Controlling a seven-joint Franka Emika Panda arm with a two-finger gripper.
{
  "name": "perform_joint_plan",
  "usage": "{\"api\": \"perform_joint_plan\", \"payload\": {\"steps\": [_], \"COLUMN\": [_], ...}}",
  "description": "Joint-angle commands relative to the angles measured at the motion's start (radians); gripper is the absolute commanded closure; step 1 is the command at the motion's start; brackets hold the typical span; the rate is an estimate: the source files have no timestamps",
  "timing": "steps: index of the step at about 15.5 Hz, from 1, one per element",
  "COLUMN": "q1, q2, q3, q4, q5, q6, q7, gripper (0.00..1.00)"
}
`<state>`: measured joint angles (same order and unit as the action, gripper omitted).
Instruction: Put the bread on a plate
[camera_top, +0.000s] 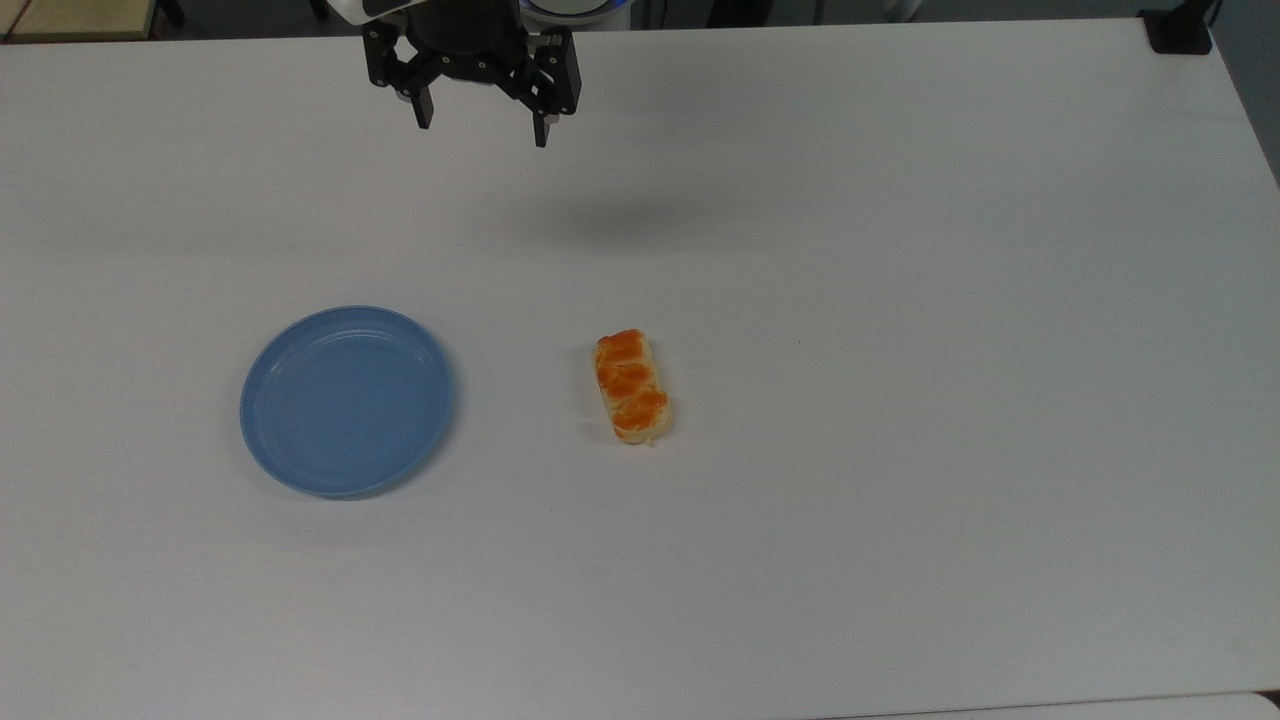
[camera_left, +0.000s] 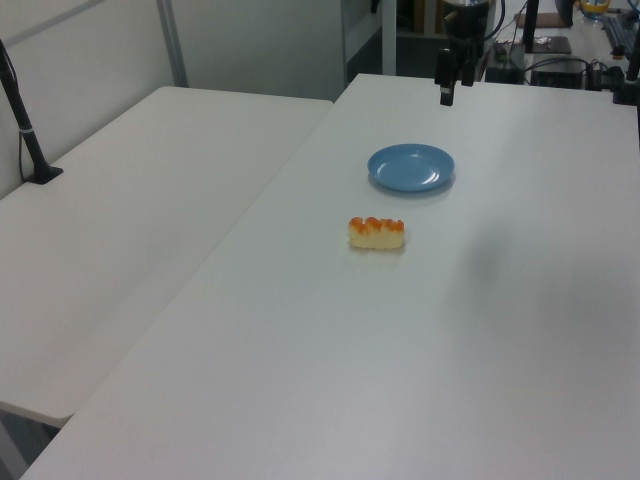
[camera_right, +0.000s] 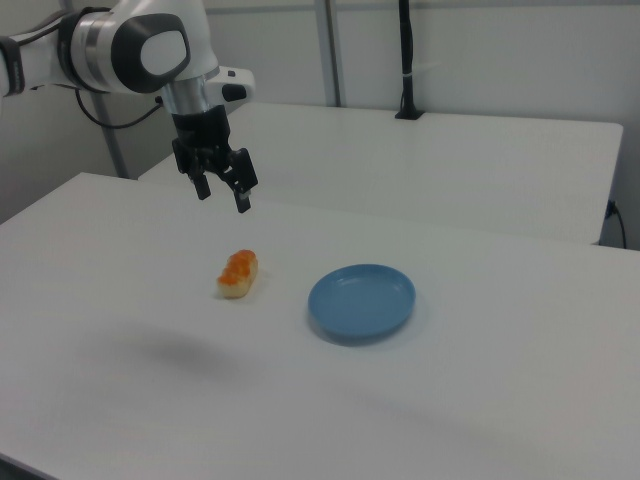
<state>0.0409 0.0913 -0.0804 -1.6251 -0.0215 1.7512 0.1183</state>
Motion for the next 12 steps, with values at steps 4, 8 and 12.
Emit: {"api": "perform_joint_plan", "payload": {"steps": [4,8,12], "q1": [0.005,0.011,0.019], "q2": [-0.012,-0.004,0.051], "q3": [-0.027,-0.024,-0.021], "q4": [0.002,-0.004,-0.002], "q5": [0.028,0.028,0.051], "q6": [-0.003,0.051,0.137], "q7": [-0.063,-0.065,-0.062], "gripper": [0.0,0.0,0.0]}}
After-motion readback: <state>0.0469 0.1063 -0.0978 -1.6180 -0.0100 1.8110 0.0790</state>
